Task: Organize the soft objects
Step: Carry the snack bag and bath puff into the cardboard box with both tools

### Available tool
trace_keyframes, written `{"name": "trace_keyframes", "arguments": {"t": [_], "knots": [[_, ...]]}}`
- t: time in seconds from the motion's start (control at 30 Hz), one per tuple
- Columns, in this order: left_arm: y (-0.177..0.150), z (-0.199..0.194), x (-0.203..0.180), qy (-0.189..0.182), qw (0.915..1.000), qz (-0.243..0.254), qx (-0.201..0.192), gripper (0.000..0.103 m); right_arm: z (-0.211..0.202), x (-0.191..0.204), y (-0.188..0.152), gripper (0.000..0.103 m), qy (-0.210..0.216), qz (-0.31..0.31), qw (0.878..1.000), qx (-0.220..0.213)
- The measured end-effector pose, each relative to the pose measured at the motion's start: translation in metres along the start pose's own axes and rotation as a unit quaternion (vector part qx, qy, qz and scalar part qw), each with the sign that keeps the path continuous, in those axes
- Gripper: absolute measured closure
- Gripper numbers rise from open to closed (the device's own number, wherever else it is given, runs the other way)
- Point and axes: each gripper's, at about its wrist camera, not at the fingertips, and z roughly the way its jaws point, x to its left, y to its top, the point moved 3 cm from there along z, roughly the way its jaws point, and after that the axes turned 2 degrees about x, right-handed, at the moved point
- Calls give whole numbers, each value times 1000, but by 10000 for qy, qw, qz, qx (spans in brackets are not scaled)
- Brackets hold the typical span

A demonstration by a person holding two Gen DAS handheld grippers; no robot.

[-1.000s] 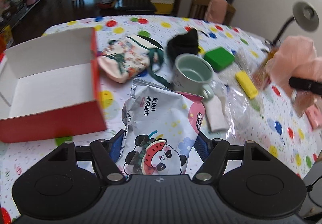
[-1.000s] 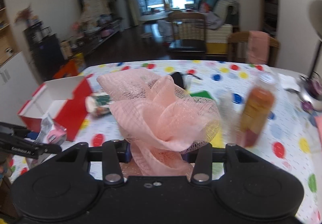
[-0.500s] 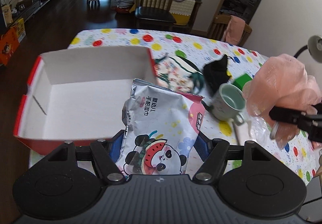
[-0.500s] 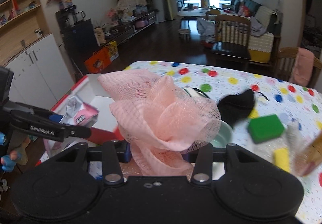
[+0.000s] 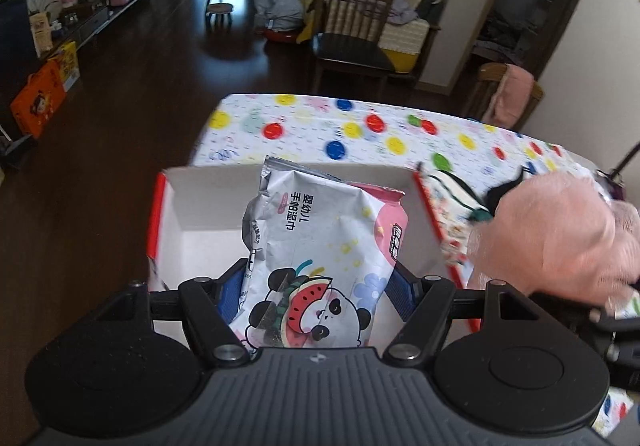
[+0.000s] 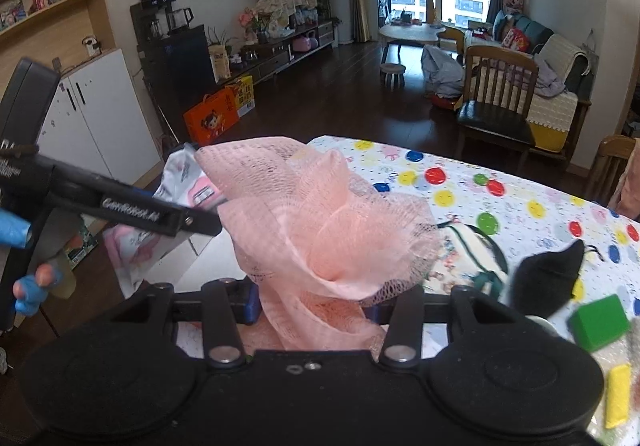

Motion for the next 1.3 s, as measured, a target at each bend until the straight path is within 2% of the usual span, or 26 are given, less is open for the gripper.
{"name": "trace_keyframes", "arguments": {"t": [0.2, 0.4, 0.63, 0.87, 1.0, 1.3], "knots": [[17, 40, 25, 287, 9993, 16, 228, 32, 51, 27, 14, 57, -308, -388, 9986, 190], [24, 79, 34, 506, 9975, 114, 478, 32, 105, 41, 14, 57, -500, -712, 9939, 681], [26, 116, 44, 592, 9958, 14, 691, 32, 153, 51, 9, 58, -475, -796, 9893, 1123], [23, 143, 39, 775, 9931, 291, 835, 32, 180, 49, 2, 57, -505, -757, 9858, 1413], [22, 153, 40, 672, 9927, 163, 992, 32, 185, 48, -2, 55, -537, -733, 9842, 1518], [14, 173, 47, 692, 9880, 82, 1377, 32, 189, 47, -6, 48, -584, -626, 9837, 1583]]}}
